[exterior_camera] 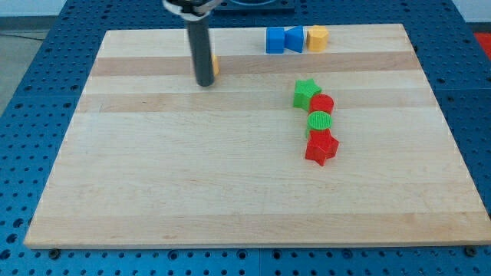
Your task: Move the yellow heart to the left of the blue cube
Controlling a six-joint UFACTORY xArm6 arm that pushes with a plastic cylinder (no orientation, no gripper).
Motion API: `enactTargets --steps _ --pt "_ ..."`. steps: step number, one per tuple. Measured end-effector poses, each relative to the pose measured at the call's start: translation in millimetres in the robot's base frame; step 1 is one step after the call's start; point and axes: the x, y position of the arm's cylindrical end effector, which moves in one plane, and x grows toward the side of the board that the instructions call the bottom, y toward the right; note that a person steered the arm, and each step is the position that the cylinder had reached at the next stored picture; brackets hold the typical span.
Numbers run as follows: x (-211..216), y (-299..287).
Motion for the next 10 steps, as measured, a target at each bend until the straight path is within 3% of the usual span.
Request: enactTargets --steps 1,3,6,10 --pt "-3.5 -20.2" --pt "-30.5 15.5" --pt "-31.4 38.1" --pt "-58.2 41.9"
